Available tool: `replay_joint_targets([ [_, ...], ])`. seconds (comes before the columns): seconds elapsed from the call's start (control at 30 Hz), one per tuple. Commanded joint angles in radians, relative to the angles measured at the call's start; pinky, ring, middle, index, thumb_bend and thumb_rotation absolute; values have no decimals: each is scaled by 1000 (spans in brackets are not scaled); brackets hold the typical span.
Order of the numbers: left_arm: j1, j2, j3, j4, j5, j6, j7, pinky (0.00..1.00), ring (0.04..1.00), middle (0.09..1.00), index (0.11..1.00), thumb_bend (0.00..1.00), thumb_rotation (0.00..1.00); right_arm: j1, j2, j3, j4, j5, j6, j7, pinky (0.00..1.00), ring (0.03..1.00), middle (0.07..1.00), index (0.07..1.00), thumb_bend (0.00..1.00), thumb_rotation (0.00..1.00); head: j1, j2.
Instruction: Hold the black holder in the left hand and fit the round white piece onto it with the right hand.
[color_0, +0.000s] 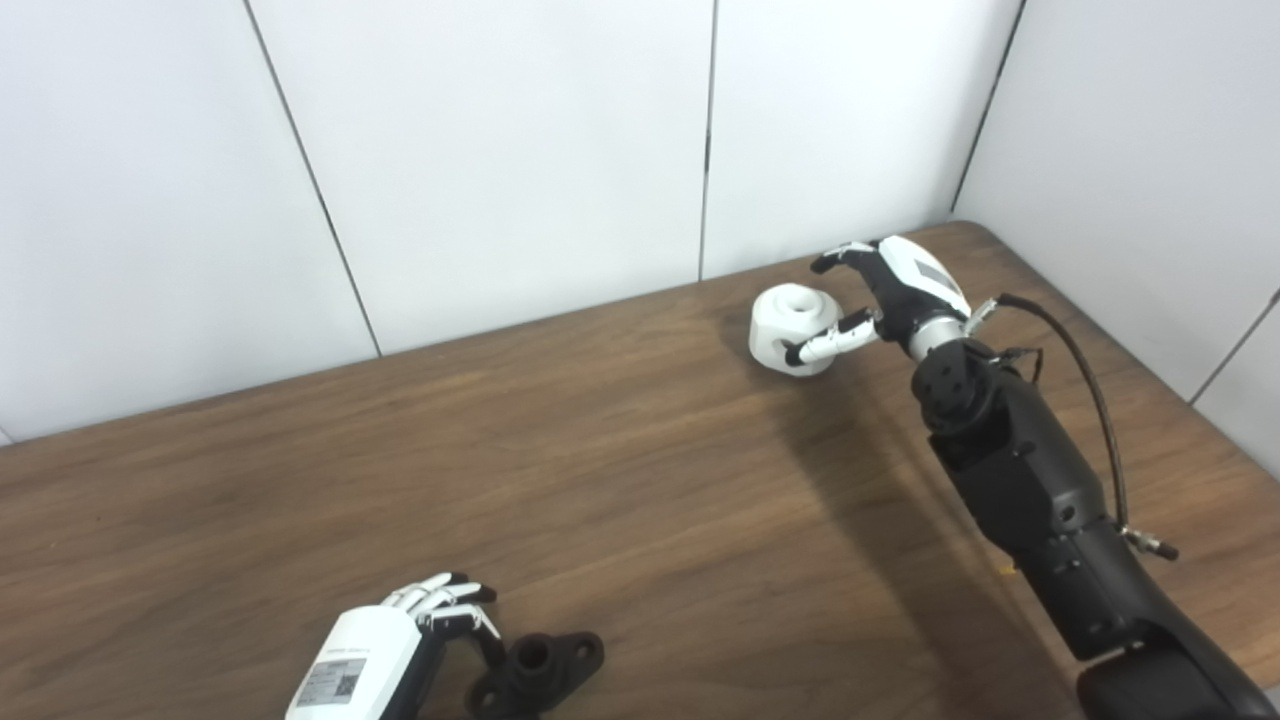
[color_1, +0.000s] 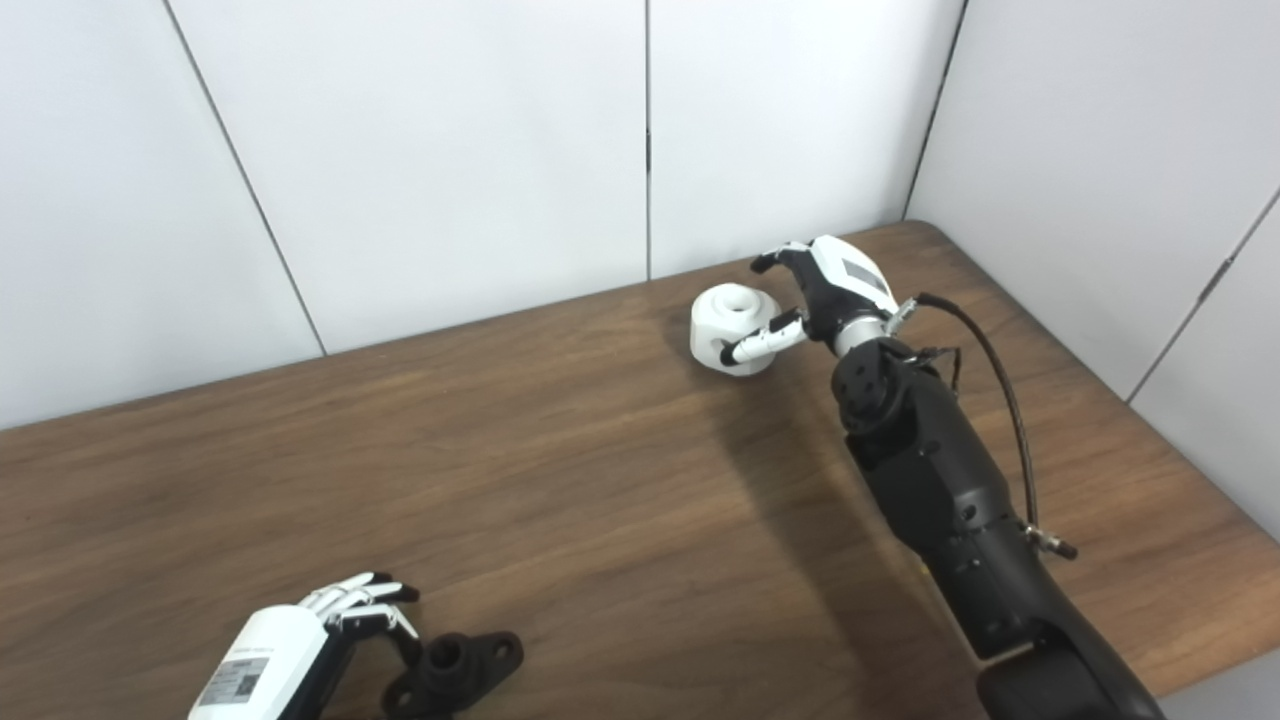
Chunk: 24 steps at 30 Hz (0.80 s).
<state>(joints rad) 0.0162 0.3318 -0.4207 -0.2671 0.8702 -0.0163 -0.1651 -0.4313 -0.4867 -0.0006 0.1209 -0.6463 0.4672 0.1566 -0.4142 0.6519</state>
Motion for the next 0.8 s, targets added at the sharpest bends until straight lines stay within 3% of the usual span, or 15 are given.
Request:
replay_joint_targets([
  [0.0, 35, 33, -1, 29, 7, 24, -68, 822, 865, 793, 488, 520, 49, -36, -18, 3, -9, -21, 2, -6, 954, 1000, 926, 777, 927, 286, 0, 0],
  [0.77, 38, 29, -2, 27, 18, 24, -65, 818, 860, 788, 488, 520, 49, -50, -9, 32, 18, -19, -3, -36, 888, 985, 918, 757, 906, 277, 4, -2],
])
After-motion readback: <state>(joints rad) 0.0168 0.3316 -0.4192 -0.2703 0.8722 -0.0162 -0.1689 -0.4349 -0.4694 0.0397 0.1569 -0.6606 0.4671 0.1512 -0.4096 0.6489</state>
